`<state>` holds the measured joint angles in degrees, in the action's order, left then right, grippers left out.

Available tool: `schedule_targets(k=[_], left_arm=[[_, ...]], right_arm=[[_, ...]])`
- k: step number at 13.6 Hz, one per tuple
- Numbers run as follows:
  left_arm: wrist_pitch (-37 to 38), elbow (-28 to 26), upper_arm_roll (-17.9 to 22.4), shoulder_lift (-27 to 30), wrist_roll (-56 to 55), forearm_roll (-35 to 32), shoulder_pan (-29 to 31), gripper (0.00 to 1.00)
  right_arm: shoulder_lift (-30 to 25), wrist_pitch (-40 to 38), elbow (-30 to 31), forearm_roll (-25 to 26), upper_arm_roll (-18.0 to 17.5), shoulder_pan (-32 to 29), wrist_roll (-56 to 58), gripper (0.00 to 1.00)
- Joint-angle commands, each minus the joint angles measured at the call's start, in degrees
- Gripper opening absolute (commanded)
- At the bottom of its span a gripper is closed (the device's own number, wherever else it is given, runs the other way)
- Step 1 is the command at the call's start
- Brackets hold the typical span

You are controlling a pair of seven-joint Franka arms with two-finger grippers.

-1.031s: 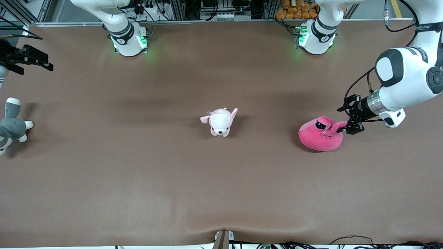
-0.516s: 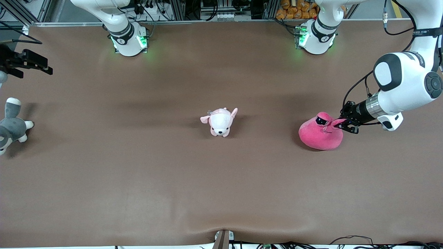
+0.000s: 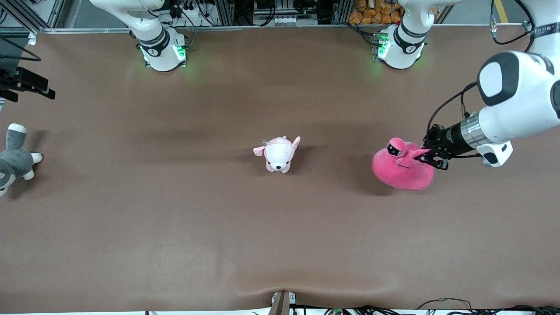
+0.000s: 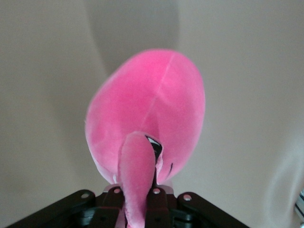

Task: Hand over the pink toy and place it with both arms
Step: 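Grasp the pink toy's ear with the left gripper and lift, then carry the pink toy toward the right gripper while the right gripper approaches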

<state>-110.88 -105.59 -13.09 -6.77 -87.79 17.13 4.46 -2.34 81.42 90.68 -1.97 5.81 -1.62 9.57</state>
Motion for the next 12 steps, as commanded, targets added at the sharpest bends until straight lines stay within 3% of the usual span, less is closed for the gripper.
schedule_targets(k=[1, 4, 7, 10, 12], left_arm=[[4.96, 6.87, -3.68, -0.26, -6.14, 0.71, 0.2, 0.0], [7.87, 14.34, -8.6, -0.79, -14.48, 0.88, -0.15, 0.0], [8.05, 18.66, -12.83, -1.14, -22.31, 5.61, -1.2, 0.0], [7.7, 22.52, -13.63, -2.45, -30.21, 6.33, -7.42, 0.0], [7.17, 26.73, -13.54, -5.26, -36.1, 6.33, -11.73, 0.0]], right_arm=[[2.6, 0.15, -1.82, 0.29, -0.54, -0.49, 0.8, 1.0], [7.59, 0.32, -4.36, 0.47, -0.45, -2.5, 0.89, 1.0], [13.32, 1.38, -7.01, -0.22, -0.45, -5.66, 0.89, 1.0], [13.86, 2.08, -6.48, -4.17, -0.54, -7.69, -0.77, 1.0], [14.56, 1.47, -6.39, -9.17, -0.54, -7.79, -10.73, 1.0]])
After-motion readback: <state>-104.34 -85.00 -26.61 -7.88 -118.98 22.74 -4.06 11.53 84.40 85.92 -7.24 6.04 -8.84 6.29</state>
